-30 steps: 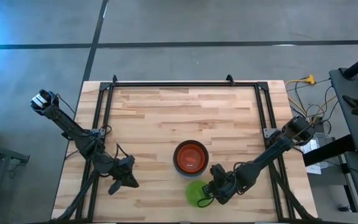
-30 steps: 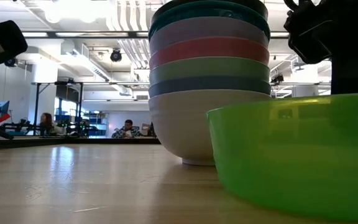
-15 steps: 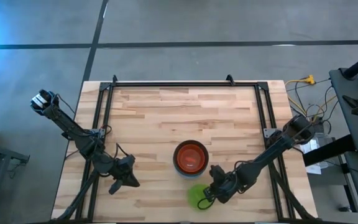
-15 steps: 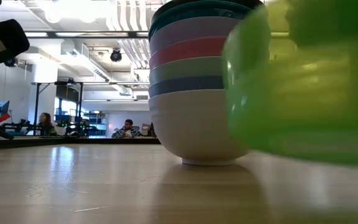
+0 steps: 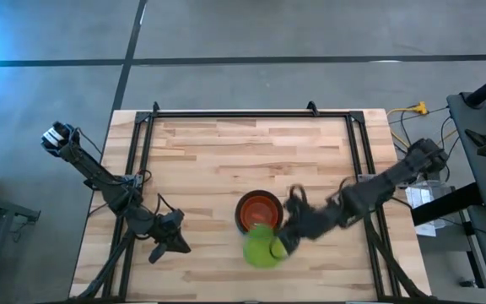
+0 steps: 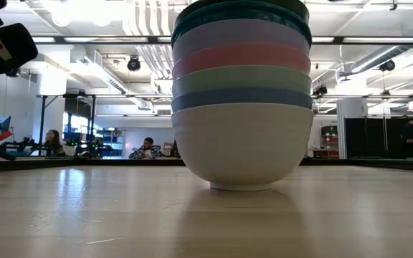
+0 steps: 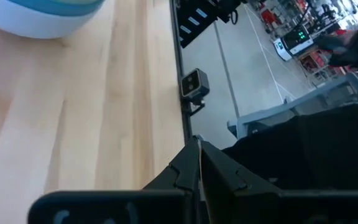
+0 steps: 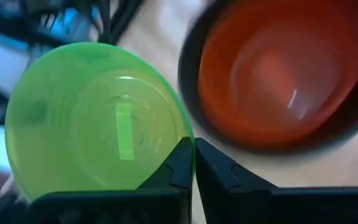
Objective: Nest bowls inside each other
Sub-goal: Stack the green bowl on top of the orange bowl, then return to Home Position
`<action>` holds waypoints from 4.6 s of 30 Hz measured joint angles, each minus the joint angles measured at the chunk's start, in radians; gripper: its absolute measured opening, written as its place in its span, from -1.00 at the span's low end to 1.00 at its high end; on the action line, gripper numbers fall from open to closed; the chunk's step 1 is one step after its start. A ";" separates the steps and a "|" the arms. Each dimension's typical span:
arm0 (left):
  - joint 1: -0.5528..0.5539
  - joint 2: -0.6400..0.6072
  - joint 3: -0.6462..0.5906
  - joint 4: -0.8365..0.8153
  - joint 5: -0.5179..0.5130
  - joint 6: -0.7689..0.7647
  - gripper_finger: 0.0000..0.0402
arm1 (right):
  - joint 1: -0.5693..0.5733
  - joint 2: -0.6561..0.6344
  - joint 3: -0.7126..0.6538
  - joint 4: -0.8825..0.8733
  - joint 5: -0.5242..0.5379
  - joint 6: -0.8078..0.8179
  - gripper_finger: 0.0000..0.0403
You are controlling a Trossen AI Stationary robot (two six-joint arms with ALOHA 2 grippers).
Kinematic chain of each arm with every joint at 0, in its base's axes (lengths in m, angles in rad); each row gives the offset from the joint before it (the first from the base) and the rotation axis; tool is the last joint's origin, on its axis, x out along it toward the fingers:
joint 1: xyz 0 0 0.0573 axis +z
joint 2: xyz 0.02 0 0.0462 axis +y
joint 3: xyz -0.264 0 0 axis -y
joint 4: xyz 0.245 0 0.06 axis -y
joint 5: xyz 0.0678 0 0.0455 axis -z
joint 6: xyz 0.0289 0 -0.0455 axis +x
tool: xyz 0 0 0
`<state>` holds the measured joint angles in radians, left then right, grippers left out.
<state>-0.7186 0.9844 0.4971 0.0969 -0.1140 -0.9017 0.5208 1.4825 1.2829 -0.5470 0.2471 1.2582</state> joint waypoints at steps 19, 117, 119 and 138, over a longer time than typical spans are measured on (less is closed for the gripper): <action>0.015 0.000 0.000 0.014 -0.053 -0.010 -1.00 | -0.367 0.202 0.451 -0.612 -0.210 -0.442 -0.96; 0.527 0.538 0.379 0.366 0.221 0.436 -1.00 | -0.047 -0.260 -0.728 0.884 0.164 -0.499 -0.74; 0.527 0.538 0.378 0.365 0.221 0.436 -1.00 | -0.048 -0.256 -0.728 0.895 0.163 -0.498 -0.74; 0.526 0.511 0.340 0.367 0.228 0.437 -1.00 | -0.049 -0.264 -0.690 0.903 0.164 -0.508 -0.74</action>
<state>-0.1925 1.4956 0.8368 0.4638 0.1139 -0.4648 0.4721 1.2186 0.5931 0.3563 0.4114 0.7505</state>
